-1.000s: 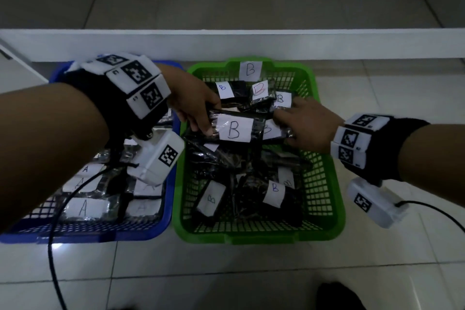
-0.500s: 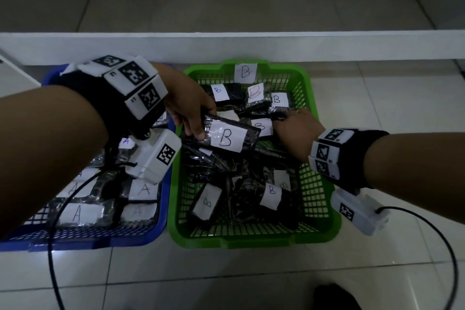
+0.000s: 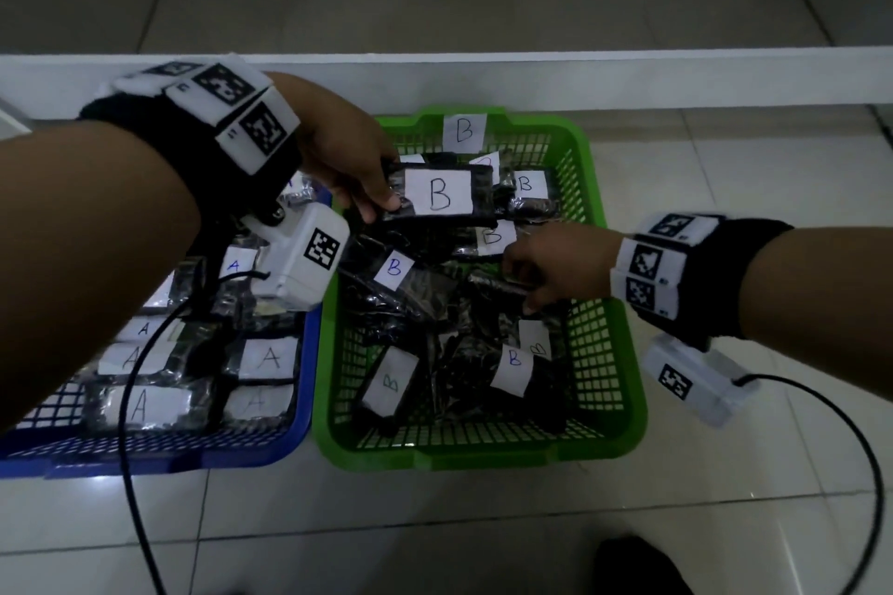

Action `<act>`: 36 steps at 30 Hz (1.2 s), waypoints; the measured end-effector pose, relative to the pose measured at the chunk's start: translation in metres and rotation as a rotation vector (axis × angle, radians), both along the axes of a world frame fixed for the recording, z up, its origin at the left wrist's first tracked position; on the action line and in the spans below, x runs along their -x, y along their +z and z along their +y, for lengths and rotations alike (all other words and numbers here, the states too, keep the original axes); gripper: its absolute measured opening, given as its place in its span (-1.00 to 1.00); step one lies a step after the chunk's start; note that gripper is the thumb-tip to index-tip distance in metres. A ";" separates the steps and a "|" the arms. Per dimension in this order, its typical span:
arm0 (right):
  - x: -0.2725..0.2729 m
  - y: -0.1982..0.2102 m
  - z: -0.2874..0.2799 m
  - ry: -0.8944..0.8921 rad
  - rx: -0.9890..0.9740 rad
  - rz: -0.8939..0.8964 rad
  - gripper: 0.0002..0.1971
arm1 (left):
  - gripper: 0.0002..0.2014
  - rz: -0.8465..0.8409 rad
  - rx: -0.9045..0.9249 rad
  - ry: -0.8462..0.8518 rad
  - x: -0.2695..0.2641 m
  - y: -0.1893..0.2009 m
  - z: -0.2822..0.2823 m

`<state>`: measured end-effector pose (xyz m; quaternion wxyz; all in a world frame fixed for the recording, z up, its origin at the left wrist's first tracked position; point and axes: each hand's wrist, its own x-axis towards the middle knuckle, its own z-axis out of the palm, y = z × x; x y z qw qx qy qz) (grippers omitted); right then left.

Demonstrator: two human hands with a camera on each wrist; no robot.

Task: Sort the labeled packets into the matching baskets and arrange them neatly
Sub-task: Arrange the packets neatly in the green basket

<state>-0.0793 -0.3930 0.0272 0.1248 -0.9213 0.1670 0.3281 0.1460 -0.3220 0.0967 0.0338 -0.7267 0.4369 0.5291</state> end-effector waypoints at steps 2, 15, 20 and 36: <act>0.001 0.000 -0.002 -0.037 -0.011 -0.085 -0.59 | -0.85 -0.003 0.027 0.013 0.001 -0.002 -0.002; 0.012 -0.006 -0.007 -0.173 0.048 -0.456 -0.90 | -0.68 -0.023 0.015 0.040 0.004 -0.003 -0.002; 0.010 0.003 -0.020 -0.137 0.099 -0.283 -0.74 | -0.73 -0.020 0.034 0.041 0.004 -0.003 -0.004; 0.011 -0.013 -0.001 0.049 0.248 -0.209 -0.34 | -0.96 0.016 0.032 0.026 0.007 -0.005 -0.003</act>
